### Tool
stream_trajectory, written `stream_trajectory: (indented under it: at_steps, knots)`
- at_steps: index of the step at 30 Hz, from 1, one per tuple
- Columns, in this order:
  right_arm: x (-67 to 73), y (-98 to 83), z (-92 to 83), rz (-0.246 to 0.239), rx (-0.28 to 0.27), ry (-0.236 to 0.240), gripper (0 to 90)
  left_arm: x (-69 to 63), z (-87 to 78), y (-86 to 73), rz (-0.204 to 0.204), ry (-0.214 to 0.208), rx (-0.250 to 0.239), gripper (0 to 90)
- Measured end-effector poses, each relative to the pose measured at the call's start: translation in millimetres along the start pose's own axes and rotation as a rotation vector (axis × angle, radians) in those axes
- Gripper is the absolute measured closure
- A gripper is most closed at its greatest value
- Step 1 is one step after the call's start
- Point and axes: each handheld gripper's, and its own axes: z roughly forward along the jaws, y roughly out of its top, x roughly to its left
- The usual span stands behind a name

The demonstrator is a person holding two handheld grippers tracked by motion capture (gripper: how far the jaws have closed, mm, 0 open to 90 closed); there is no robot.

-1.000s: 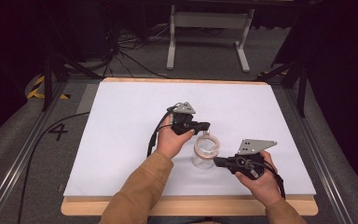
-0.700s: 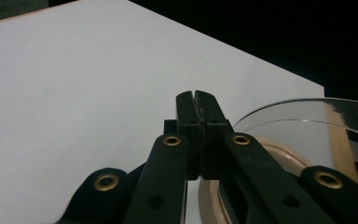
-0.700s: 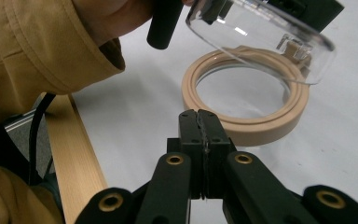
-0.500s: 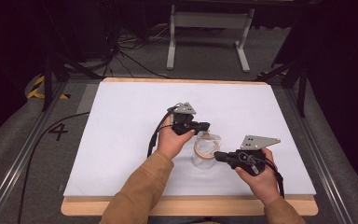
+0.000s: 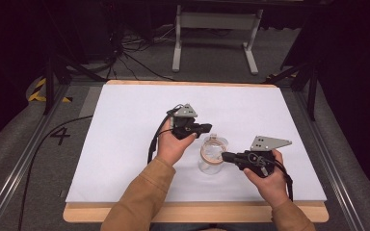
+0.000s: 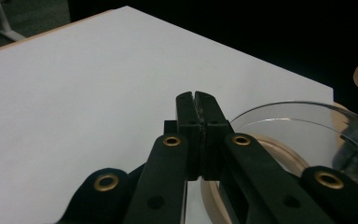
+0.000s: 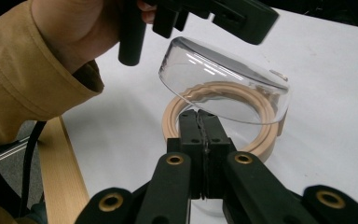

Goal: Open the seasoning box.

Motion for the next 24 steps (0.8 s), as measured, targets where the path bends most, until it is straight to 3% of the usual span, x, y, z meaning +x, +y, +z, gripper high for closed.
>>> stream_trajectory:
  at_steps: [6,9,15,24]
  knots:
    - [-2.6,5.4,-2.7,-0.012,-0.017,0.003,90.0,-1.2,-18.2,-1.0,-0.012,0.013,0.003,88.9]
    - [-4.5,8.3,-2.9,-0.013,-0.026,0.008,90.0,-2.6,-29.2,-2.2,-0.014,0.027,0.027,88.2]
    - [-8.1,14.5,0.5,-0.048,-0.048,0.014,90.0,-2.7,-46.1,-8.3,-0.03,0.038,0.022,88.4]
    - [-12.7,24.0,6.1,-0.064,-0.062,0.037,90.0,-2.6,-67.8,-19.7,-0.056,0.068,0.022,87.0]
